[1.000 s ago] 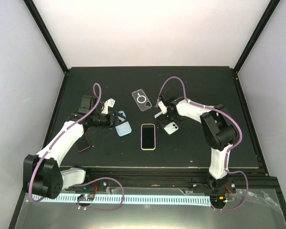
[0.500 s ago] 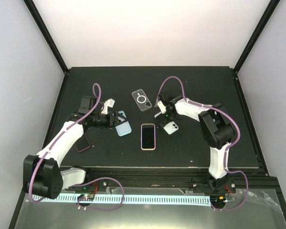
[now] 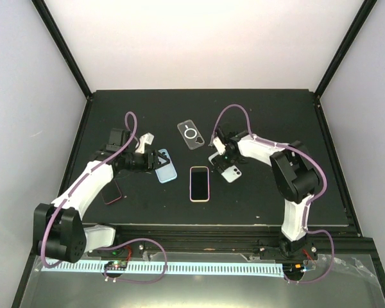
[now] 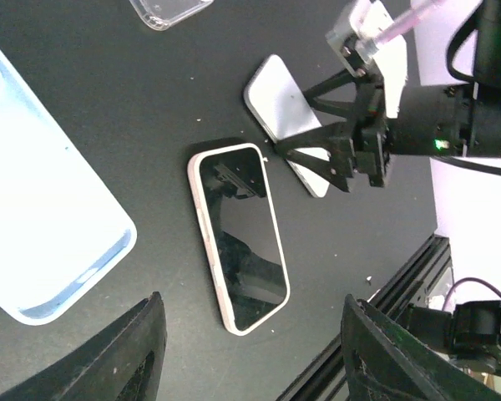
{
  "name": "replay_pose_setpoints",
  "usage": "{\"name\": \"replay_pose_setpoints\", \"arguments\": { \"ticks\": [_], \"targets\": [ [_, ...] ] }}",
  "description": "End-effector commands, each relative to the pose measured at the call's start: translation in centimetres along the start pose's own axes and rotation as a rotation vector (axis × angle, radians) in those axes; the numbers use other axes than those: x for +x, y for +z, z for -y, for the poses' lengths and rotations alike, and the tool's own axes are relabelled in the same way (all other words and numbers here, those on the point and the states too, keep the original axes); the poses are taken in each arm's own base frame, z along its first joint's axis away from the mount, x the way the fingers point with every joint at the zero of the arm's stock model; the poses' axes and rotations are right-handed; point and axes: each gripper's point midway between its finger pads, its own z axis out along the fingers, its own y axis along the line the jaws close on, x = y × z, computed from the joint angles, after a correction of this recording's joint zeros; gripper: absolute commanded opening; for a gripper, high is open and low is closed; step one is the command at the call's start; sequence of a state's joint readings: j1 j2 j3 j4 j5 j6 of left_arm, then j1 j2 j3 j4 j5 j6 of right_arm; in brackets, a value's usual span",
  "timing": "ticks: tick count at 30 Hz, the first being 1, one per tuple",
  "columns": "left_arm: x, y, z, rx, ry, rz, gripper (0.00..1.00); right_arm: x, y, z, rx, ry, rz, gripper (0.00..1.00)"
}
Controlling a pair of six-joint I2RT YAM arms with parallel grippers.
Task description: Put the phone into the phone case
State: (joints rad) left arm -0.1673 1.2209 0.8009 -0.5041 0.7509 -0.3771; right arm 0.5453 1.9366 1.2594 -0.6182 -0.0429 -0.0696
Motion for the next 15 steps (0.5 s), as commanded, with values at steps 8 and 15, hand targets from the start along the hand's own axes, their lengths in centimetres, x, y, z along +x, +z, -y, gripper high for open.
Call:
{"name": "replay_pose_setpoints", "arguments": {
  "ticks": [8, 15],
  "targets": [
    [-1.8, 0.5, 0.2, 0.021, 0.014, -0.007, 0.58, -2.4, -4.5, -2.8, 0.013, -0.096, 0.188, 0.67],
    [-1.5, 1.4, 1.6, 0.151, 0.004, -0.077, 0.59, -3.7, -8.0, -6.0, -0.008, -0.201, 0.356, 0.66]
  ]
}}
